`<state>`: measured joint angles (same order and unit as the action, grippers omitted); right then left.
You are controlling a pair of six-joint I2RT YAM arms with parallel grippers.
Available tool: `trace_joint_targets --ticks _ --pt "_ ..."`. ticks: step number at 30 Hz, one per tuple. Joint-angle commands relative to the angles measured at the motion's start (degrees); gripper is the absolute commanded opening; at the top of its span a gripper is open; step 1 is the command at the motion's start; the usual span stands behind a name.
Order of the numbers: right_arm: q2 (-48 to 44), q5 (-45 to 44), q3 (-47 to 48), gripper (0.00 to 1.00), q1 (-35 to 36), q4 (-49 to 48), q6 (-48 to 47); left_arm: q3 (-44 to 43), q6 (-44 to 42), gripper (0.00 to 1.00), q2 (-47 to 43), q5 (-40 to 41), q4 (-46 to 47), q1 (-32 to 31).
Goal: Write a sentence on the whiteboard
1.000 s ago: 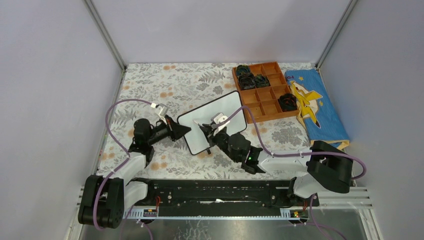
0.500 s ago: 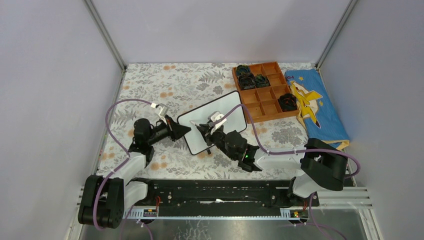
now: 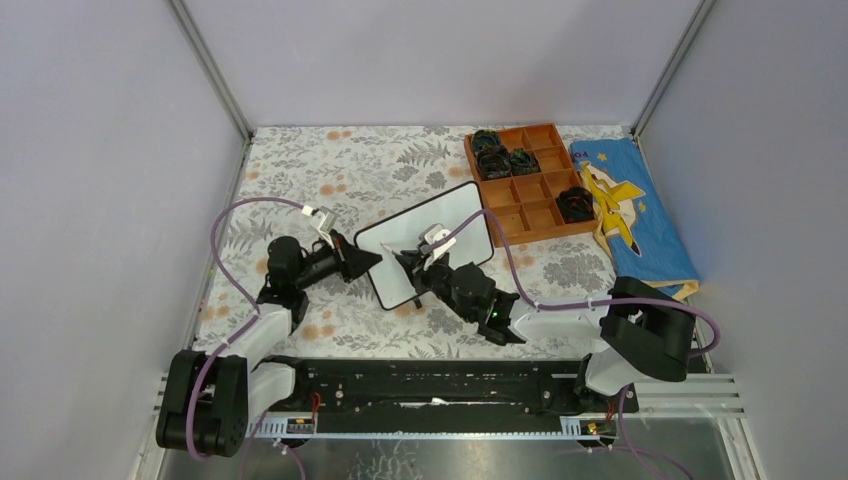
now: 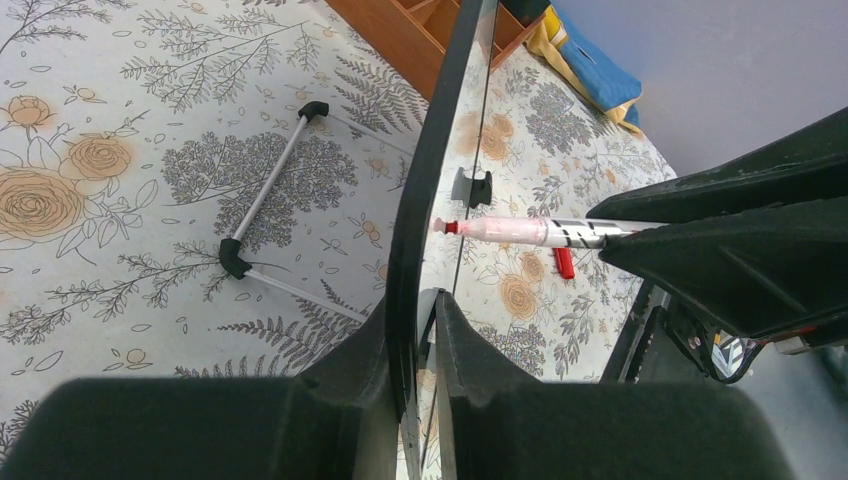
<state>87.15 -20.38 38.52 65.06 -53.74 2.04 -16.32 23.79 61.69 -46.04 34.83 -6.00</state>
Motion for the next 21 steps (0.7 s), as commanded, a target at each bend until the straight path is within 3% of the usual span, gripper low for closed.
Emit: trace_joint_targets --ticks 1,21 --pt "-1.6 -2.3 -1.6 0.00 -0.7 -1.9 0.7 -1.1 -4.5 0.13 0.2 4.2 -3.1 0.2" --pt "-5.7 -2.2 -1.4 0.00 -0.9 -2.5 0.3 -1.2 -4.7 0.13 -0.2 4.5 -3.8 -0.2"
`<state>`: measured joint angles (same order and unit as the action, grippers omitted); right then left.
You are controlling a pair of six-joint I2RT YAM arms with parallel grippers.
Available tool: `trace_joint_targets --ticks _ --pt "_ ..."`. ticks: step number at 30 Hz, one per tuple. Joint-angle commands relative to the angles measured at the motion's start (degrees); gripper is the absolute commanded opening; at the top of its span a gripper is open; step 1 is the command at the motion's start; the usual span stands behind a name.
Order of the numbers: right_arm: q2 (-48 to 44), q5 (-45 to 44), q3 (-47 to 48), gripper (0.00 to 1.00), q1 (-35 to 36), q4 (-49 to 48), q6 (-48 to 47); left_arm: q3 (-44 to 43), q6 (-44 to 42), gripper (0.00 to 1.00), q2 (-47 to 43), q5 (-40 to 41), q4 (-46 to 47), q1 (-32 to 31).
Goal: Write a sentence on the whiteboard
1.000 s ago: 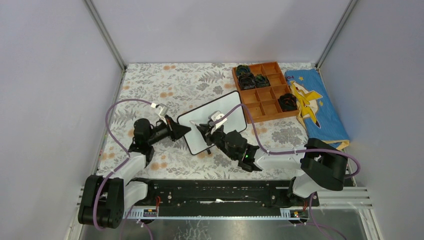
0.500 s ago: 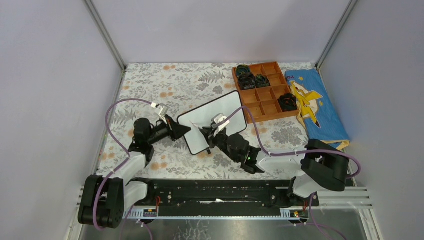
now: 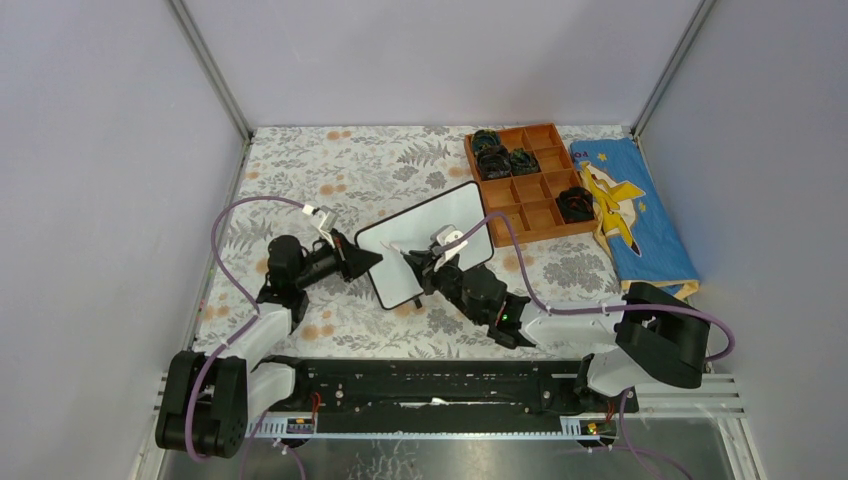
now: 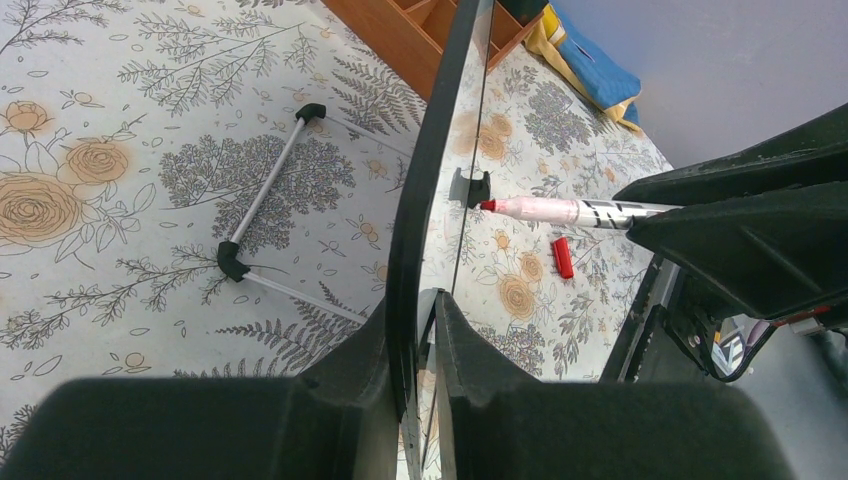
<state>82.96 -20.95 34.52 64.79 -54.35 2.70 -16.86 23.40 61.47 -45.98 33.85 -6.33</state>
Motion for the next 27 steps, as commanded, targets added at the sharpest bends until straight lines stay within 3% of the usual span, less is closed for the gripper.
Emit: trace_joint_targets --ticks 1,27 --pt "-1.2 -1.8 3.0 0.00 -0.8 -1.6 -0.3 -0.7 -4.3 0.13 0.0 4.4 -2.8 0.1" --pt "2.2 0.4 3.8 0.00 -2.0 -0.4 3.5 -0.9 -4.6 0.13 0.2 4.5 -3.0 -0.2"
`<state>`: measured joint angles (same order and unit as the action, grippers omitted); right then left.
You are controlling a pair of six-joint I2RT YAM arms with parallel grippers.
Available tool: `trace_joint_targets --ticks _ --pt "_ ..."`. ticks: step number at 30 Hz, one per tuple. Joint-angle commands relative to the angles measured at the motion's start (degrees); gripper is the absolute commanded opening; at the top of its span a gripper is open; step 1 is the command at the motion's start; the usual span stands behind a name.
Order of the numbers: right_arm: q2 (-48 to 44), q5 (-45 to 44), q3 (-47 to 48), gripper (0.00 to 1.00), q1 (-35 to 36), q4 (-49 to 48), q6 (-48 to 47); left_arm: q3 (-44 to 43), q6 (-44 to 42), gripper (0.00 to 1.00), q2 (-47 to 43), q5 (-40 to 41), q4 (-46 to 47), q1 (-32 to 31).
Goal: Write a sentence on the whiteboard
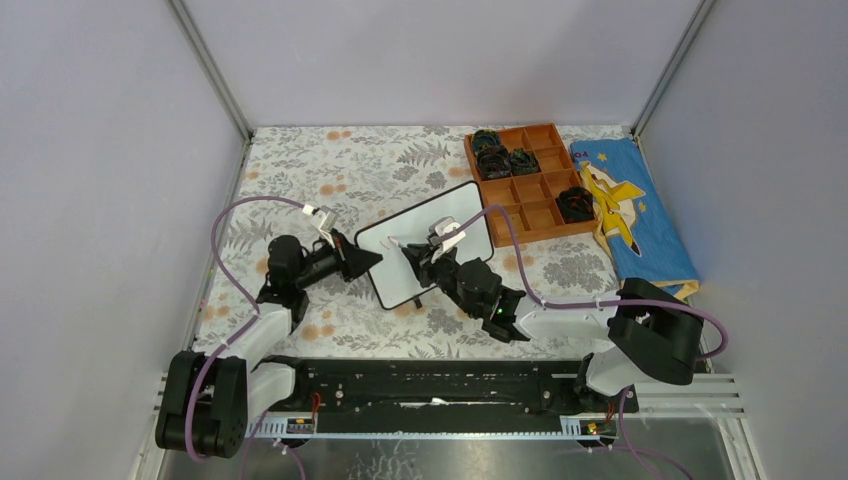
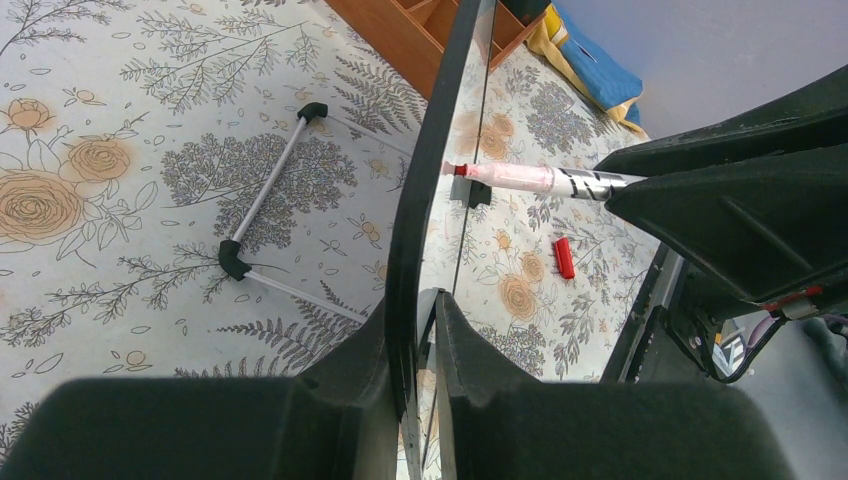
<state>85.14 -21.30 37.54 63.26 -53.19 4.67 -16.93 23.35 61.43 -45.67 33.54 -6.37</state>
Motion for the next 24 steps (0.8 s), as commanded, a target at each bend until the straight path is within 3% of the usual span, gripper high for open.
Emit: trace_joint_targets --ticks 1,24 --pt "-0.1 0.7 0.3 0.00 -0.5 -1.7 1.7 -0.8 -4.6 0.13 0.3 4.2 -2.8 -0.1" --pt "-2.9 2.8 -6.8 0.00 -0.5 -0.5 5.6 -0.9 -4.9 0.14 -0.2 4.5 -3.5 -0.5"
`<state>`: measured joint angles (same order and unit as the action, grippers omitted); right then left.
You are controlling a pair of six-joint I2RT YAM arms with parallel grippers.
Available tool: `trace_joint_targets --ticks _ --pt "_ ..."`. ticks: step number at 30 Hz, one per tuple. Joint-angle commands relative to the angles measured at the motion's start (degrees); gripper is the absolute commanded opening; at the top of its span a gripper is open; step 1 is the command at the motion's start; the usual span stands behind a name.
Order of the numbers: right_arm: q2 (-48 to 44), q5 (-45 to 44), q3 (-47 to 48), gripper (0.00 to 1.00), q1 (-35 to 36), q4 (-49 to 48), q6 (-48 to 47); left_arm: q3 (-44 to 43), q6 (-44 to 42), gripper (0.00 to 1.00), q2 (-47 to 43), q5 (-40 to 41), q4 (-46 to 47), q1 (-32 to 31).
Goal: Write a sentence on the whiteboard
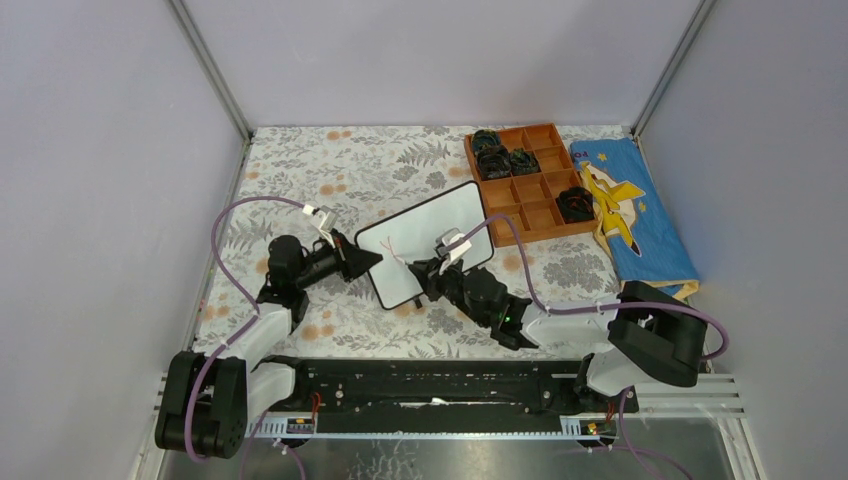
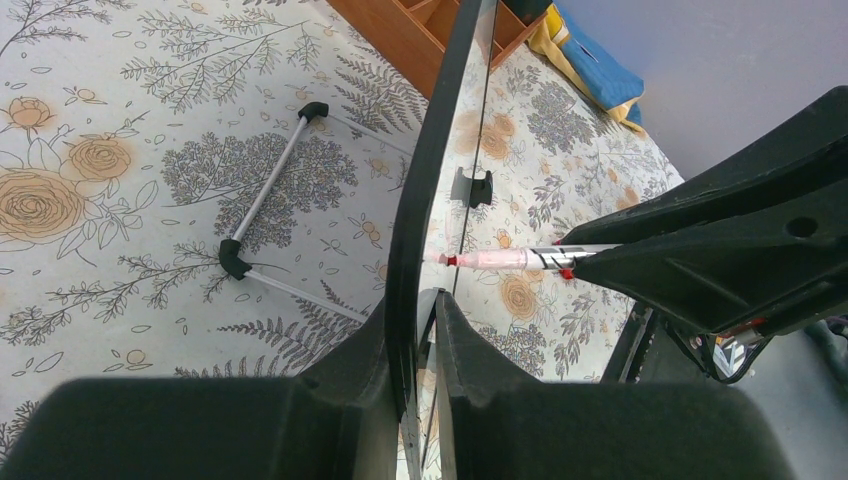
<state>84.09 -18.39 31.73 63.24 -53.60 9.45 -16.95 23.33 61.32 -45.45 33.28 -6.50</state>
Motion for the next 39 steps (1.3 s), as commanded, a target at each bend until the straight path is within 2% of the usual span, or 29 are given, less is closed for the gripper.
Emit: trace_joint_targets --ticks 1,13,25,39 --pt "-2.1 -0.2 -1.1 0.00 -0.5 0.0 0.8 -0.8 -4.9 0.13 0.0 4.3 -3.3 -0.4" --pt "-7.6 -2.2 1.3 0.00 -0.5 1.0 -1.3 -0.9 -5.1 0.13 0.0 4.4 -3.5 -0.5" --pt "-3.8 -2.7 4.1 0.00 -1.7 1.4 -1.7 -1.1 -5.4 0.13 -0.1 4.5 -3.8 -0.6" --pt "-2.2 -1.3 3.1 0.00 -2.1 2.1 -0.6 -1.1 -5.7 0.13 -0.1 4.5 -4.0 -0.6"
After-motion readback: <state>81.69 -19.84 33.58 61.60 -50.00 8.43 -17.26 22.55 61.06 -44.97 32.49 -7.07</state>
